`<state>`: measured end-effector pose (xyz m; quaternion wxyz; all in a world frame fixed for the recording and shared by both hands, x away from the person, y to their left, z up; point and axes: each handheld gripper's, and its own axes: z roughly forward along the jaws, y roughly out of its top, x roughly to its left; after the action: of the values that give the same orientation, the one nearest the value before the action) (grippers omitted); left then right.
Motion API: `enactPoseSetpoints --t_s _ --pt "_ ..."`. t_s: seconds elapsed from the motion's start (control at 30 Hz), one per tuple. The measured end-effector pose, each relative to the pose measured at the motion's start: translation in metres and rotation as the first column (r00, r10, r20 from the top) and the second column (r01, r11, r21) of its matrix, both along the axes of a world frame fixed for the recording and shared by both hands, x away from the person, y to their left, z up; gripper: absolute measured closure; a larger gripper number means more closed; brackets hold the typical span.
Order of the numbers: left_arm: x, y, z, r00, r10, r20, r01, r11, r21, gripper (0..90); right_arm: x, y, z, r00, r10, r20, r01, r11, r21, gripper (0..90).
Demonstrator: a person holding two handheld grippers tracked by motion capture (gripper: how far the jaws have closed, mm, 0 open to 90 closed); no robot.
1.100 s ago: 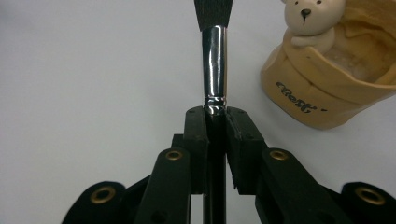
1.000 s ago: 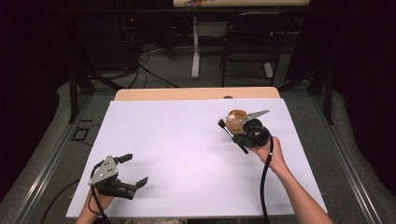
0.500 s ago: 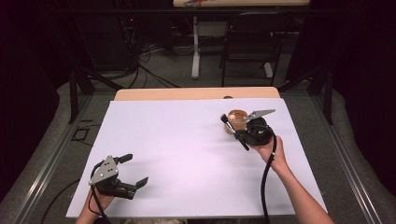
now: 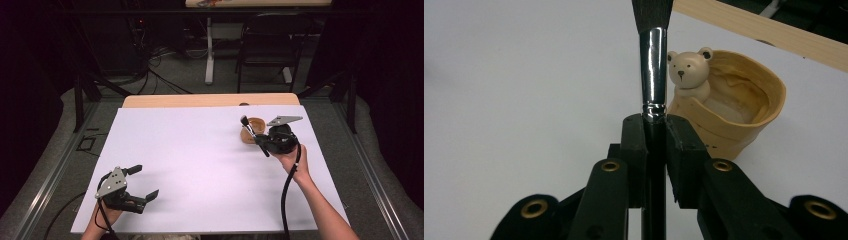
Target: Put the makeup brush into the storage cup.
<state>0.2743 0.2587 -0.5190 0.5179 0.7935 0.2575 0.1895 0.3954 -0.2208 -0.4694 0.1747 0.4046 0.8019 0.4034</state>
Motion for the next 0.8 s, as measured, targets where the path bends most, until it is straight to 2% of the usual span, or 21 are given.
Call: enactPoseSetpoints --t_s 0.43,0.8 --pt "0.000 0.000 0.000 1.0000 0.000 -0.002 0.000 1.0000 0.004 0.2 -0.001 -0.009 0.006 0.9976 -0.052 0.046 0.051 0.998 0.032 79.0" --pt "0.000 0.000 0.000 1.0000 -0.001 -0.003 0.001 1.0000 0.004 0.2 -0.001 -0.015 0.007 0.9937 -0.079 0.079 0.076 0.996 0.041 79.0"
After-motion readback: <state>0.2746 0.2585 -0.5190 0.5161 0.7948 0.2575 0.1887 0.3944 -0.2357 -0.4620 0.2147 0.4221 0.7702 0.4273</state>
